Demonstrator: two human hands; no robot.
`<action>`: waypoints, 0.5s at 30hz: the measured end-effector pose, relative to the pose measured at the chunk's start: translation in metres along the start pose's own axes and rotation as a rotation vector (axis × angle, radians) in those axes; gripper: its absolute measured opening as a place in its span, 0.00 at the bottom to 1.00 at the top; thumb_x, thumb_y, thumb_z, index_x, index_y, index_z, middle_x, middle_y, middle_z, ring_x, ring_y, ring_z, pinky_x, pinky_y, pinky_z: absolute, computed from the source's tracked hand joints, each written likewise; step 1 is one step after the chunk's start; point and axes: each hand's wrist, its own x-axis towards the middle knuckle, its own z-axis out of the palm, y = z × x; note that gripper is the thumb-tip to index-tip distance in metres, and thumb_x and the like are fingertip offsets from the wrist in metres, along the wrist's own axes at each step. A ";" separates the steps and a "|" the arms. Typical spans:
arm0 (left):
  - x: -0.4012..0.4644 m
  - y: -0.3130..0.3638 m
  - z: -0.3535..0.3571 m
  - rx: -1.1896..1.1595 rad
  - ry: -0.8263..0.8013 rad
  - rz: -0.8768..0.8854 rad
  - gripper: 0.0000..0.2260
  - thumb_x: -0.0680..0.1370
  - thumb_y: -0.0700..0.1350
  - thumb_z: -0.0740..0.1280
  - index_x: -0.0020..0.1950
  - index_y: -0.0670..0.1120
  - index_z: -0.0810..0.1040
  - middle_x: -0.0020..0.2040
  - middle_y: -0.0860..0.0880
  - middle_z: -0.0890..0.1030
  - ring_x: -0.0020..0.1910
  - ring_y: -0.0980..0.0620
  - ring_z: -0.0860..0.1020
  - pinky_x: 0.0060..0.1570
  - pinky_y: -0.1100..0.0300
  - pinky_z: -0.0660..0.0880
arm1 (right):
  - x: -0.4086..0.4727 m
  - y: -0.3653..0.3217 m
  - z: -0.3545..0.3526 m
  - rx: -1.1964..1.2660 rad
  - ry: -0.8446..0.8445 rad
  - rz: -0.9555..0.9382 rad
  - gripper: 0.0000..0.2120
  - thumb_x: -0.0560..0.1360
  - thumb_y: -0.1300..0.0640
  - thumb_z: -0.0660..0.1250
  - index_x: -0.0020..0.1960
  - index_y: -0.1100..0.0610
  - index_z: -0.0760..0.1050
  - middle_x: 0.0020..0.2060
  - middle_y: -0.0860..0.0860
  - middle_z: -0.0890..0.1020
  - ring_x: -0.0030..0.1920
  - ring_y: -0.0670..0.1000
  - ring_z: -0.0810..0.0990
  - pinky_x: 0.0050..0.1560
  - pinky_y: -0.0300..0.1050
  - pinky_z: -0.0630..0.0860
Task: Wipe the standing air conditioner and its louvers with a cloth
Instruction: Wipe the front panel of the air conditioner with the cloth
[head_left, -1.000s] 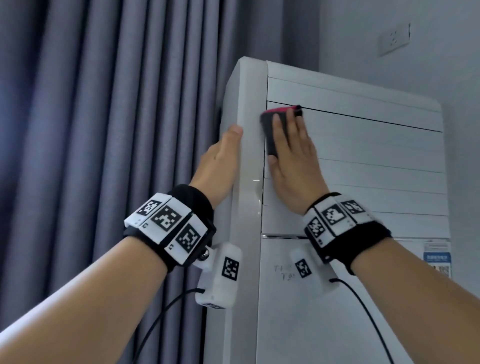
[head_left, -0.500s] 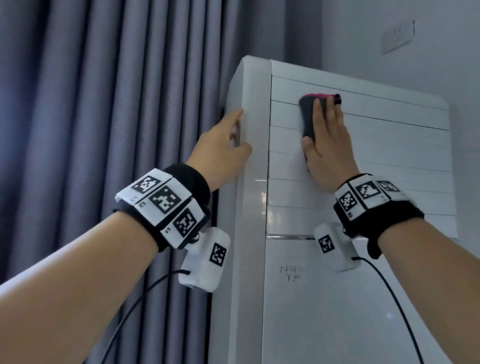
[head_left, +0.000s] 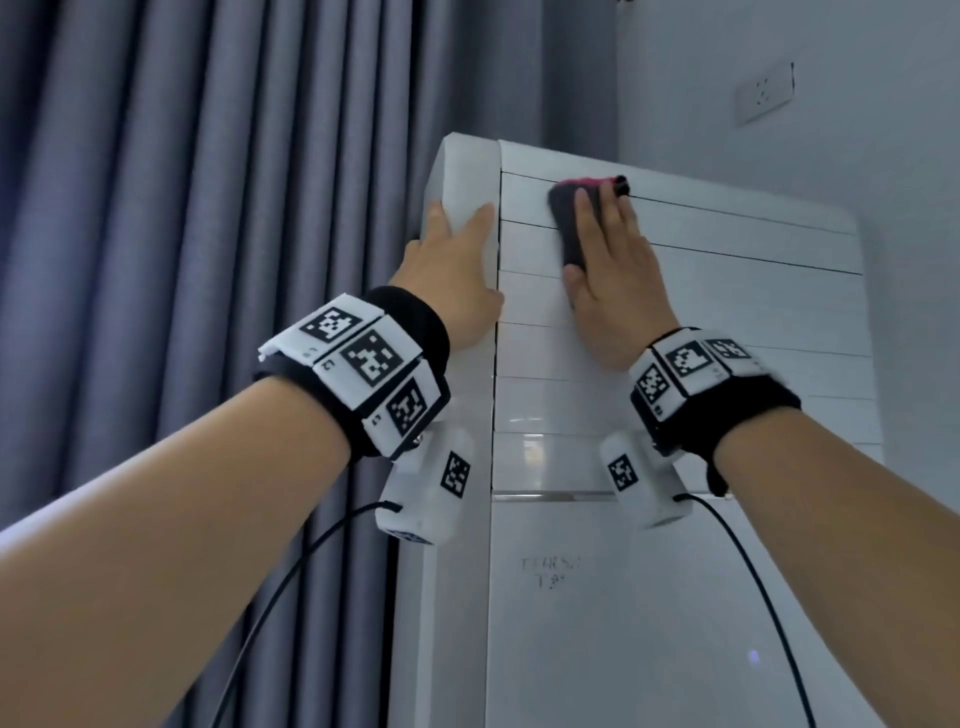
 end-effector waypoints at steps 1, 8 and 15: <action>-0.001 0.001 0.000 -0.001 0.000 -0.004 0.34 0.75 0.43 0.64 0.75 0.57 0.50 0.77 0.44 0.46 0.71 0.41 0.61 0.65 0.50 0.66 | -0.002 0.008 -0.002 -0.003 -0.005 0.032 0.30 0.79 0.57 0.53 0.75 0.56 0.40 0.76 0.56 0.42 0.75 0.55 0.41 0.74 0.53 0.46; -0.002 0.017 0.001 -0.018 -0.002 -0.085 0.35 0.74 0.40 0.61 0.75 0.62 0.49 0.76 0.40 0.39 0.71 0.39 0.62 0.66 0.48 0.67 | 0.003 -0.009 -0.001 0.034 0.015 -0.029 0.30 0.79 0.57 0.52 0.75 0.55 0.41 0.76 0.55 0.42 0.75 0.55 0.41 0.73 0.52 0.44; 0.003 0.041 0.010 0.181 0.131 -0.109 0.27 0.72 0.41 0.64 0.70 0.52 0.61 0.76 0.37 0.43 0.76 0.41 0.44 0.69 0.39 0.57 | -0.001 0.028 -0.003 0.023 0.013 -0.072 0.30 0.79 0.57 0.53 0.75 0.54 0.42 0.76 0.55 0.43 0.75 0.54 0.42 0.73 0.51 0.45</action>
